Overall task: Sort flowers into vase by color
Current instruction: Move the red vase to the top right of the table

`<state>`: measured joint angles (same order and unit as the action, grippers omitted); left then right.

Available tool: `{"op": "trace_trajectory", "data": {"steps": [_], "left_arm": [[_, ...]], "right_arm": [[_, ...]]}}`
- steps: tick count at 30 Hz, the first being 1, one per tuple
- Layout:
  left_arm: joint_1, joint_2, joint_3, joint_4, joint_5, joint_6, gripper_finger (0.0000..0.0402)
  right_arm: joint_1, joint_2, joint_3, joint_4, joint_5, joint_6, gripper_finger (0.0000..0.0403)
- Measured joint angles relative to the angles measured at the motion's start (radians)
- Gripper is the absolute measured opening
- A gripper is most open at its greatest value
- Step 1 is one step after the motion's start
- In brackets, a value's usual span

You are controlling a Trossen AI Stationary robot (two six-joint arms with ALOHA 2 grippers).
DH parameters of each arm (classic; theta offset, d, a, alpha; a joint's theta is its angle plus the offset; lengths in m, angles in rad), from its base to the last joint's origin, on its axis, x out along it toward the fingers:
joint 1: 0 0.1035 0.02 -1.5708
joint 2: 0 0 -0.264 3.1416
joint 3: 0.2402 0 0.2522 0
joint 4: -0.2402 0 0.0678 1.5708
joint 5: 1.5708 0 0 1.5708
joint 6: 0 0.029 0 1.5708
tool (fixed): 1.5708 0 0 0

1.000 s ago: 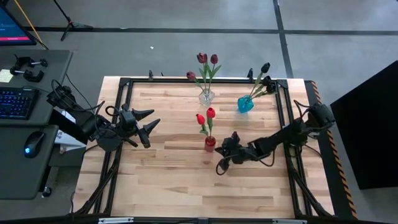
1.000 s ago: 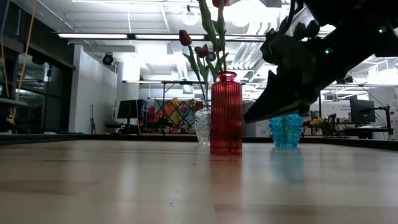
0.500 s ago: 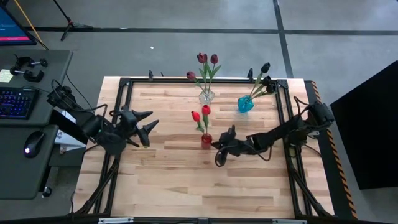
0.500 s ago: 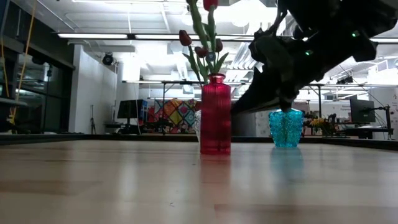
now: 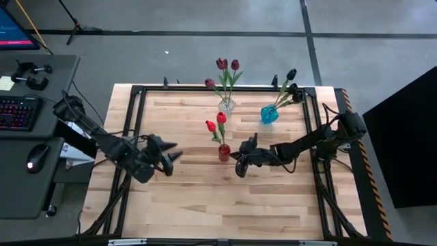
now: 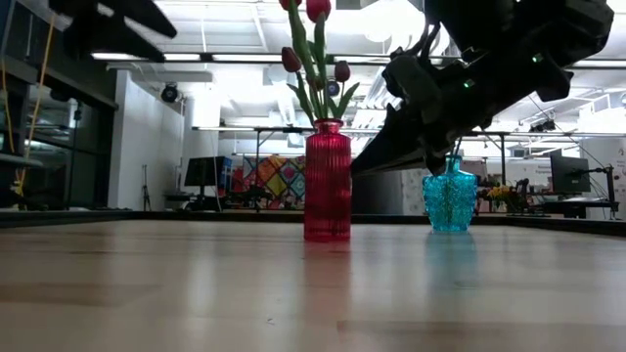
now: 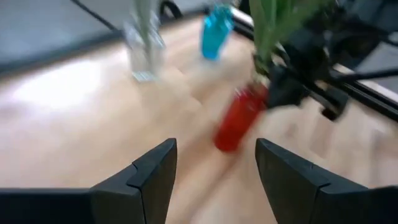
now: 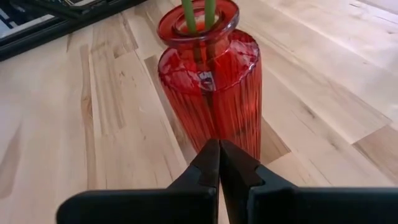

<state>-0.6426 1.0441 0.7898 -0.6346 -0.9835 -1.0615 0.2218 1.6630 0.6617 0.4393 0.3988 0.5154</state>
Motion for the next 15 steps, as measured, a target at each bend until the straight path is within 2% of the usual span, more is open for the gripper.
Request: {"op": "trace_trajectory", "data": {"steps": [8, 11, 15], "left_arm": [[-0.015, 0.077, -0.25, 0.557, 0.183, 0.018, 0.0207], [-0.015, 0.133, -0.328, 0.762, 0.223, 0.008, 0.0207], [-0.015, 0.219, -0.388, 0.957, 0.255, 0.007, 0.0207]], "right_arm": [[0.0, 0.017, -0.001, 0.054, -0.011, 0.0, 0.0], [0.0, 0.066, 0.023, 0.08, -0.038, 0.001, 0.0], [0.0, 0.164, 0.111, 0.072, -0.061, -0.002, 0.0]]}}
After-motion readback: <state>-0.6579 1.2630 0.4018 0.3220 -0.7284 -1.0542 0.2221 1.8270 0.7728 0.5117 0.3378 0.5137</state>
